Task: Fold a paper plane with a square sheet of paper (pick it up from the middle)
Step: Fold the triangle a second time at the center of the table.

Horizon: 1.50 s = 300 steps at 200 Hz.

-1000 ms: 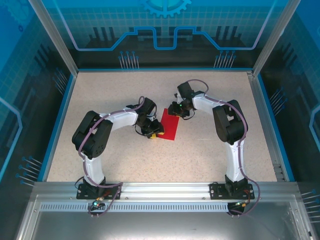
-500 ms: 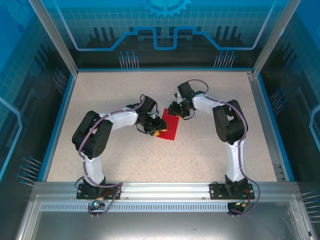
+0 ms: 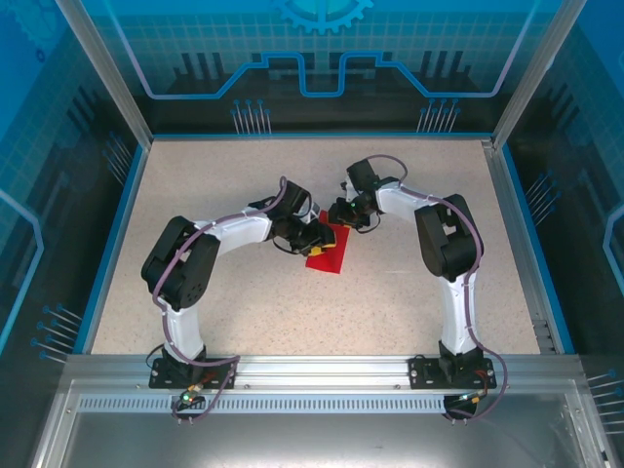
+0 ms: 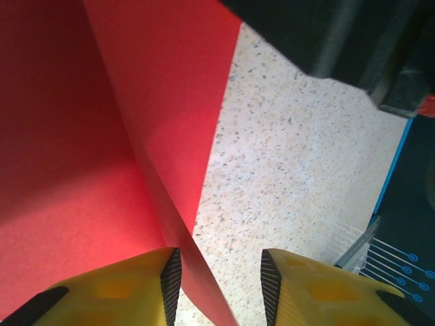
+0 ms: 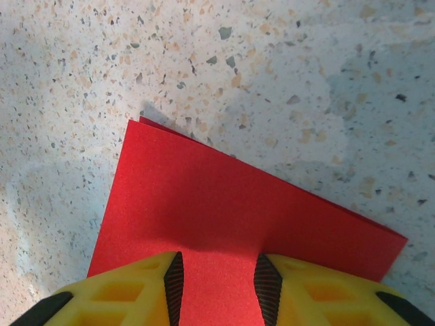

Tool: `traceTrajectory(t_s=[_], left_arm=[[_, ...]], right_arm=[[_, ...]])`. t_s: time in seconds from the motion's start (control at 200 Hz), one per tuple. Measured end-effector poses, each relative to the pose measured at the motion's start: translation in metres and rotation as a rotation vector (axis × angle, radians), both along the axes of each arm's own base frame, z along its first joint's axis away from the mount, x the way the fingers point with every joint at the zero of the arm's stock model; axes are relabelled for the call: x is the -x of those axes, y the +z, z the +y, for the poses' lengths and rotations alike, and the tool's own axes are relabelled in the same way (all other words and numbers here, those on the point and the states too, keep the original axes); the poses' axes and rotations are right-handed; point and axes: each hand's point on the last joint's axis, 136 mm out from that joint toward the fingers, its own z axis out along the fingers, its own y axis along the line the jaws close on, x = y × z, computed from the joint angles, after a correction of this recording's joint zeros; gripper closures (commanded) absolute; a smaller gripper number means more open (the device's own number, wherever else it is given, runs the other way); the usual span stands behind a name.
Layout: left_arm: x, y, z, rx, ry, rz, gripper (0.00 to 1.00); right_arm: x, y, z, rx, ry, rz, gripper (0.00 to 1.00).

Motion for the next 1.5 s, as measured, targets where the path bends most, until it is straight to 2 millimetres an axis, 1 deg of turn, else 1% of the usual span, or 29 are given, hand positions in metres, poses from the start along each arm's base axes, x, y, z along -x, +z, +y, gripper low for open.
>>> traceTrajectory(t_s=[0.105,0.205,0.335,0.455,0.525,0.585,0.67,0.765,0.865,1.0,1.11,1.21,1.296,1.431,1.501], left_arm=[[-0.007,0.007,-0.007,0.02,-0.007,-0.03,0.61],[-0.01,0.008,-0.01,0.027,-0.009,-0.043,0.62],[-0.01,-0.002,-0.011,0.017,-0.009,-0.031,0.66],[-0.011,-0.011,-0.009,0.001,-0.003,-0.019,0.7],[-0.012,-0.016,-0.008,-0.009,0.001,-0.015,0.72],[-0.013,-0.019,-0.008,-0.017,0.005,-0.013,0.73],[-0.014,-0.023,-0.006,-0.028,0.016,-0.01,0.75],[-0.015,-0.024,-0.005,-0.035,0.025,-0.008,0.77],[-0.016,-0.026,-0.004,-0.043,0.038,-0.003,0.78],[-0.017,-0.027,-0.003,-0.05,0.046,-0.005,0.8],[-0.018,-0.027,-0.002,-0.054,0.05,-0.007,0.8],[-0.018,-0.027,-0.002,-0.054,0.05,-0.007,0.8],[-0.018,-0.027,-0.002,-0.056,0.054,-0.007,0.8],[-0.018,-0.028,-0.001,-0.059,0.059,-0.006,0.81],[-0.018,-0.028,-0.001,-0.059,0.059,-0.005,0.81]], right_arm=[[0.0,0.001,0.0,-0.013,-0.001,0.005,0.62],[-0.001,0.002,0.0,-0.052,-0.003,0.017,0.62],[-0.001,0.005,-0.001,-0.138,-0.002,0.039,0.62],[0.001,0.008,-0.005,-0.203,-0.007,0.048,0.59],[0.007,0.013,-0.012,-0.226,-0.02,0.053,0.55],[0.012,0.021,-0.018,-0.245,-0.03,0.043,0.51],[0.023,0.036,-0.028,-0.259,-0.045,0.017,0.51],[0.041,0.051,-0.034,-0.269,-0.039,-0.015,0.52],[0.056,0.058,-0.037,-0.269,-0.025,-0.027,0.54],[0.071,0.05,-0.034,-0.265,0.001,-0.001,0.54],[0.084,0.045,-0.024,-0.284,0.037,0.032,0.54],[0.088,0.044,-0.015,-0.302,0.062,0.04,0.54],[0.091,0.04,-0.011,-0.31,0.075,0.055,0.58],[0.094,0.028,-0.01,-0.302,0.075,0.087,0.62],[0.094,0.025,-0.01,-0.299,0.075,0.093,0.67]])
